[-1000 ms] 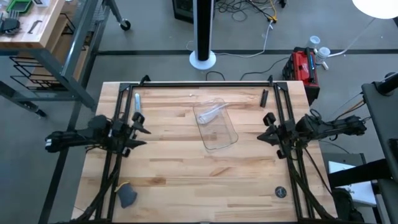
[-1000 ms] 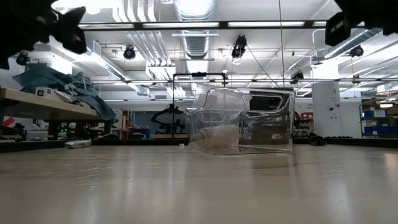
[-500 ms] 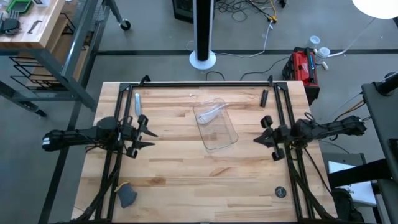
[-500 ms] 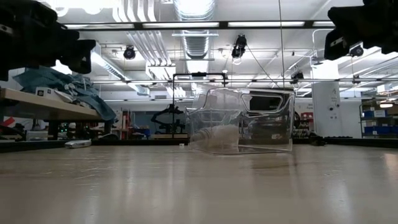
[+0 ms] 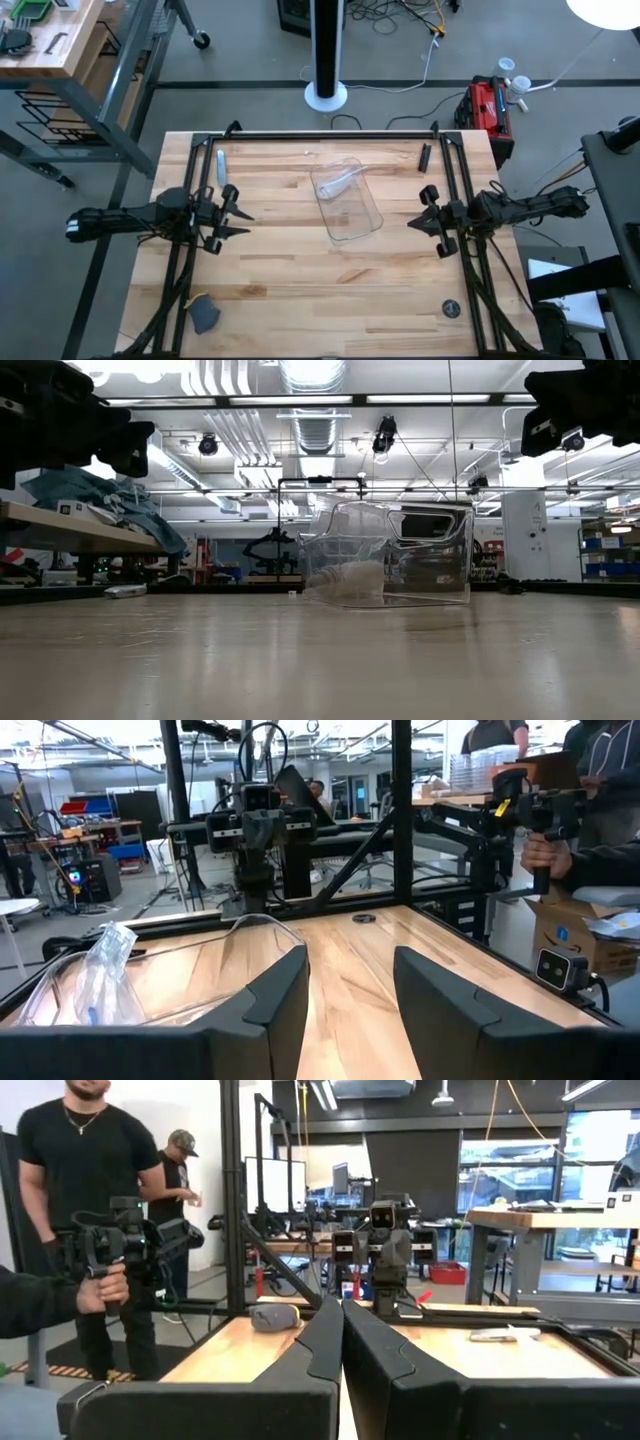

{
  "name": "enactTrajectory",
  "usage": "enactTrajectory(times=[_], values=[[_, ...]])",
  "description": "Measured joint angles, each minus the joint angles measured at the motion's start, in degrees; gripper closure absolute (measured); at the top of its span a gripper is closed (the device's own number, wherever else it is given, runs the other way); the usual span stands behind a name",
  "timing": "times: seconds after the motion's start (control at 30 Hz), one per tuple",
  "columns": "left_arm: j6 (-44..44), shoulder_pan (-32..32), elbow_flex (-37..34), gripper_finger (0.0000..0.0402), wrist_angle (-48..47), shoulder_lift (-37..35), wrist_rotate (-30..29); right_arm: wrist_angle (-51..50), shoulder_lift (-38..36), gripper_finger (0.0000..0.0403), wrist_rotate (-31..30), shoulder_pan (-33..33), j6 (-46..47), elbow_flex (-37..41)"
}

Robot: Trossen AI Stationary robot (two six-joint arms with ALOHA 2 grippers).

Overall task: Roll bandage
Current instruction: Return to Home Position

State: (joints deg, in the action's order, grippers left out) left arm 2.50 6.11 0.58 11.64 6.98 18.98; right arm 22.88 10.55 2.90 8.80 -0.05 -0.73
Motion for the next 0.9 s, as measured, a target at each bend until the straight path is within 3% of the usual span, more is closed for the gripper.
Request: enactTrajectory(times=[0.9], values=[[0.0, -0.02, -0.02, 0.0217, 0.37, 0.2, -0.49, -3.15, 0.0, 0.0401, -2.01, 0.04, -1.01, 0.07]])
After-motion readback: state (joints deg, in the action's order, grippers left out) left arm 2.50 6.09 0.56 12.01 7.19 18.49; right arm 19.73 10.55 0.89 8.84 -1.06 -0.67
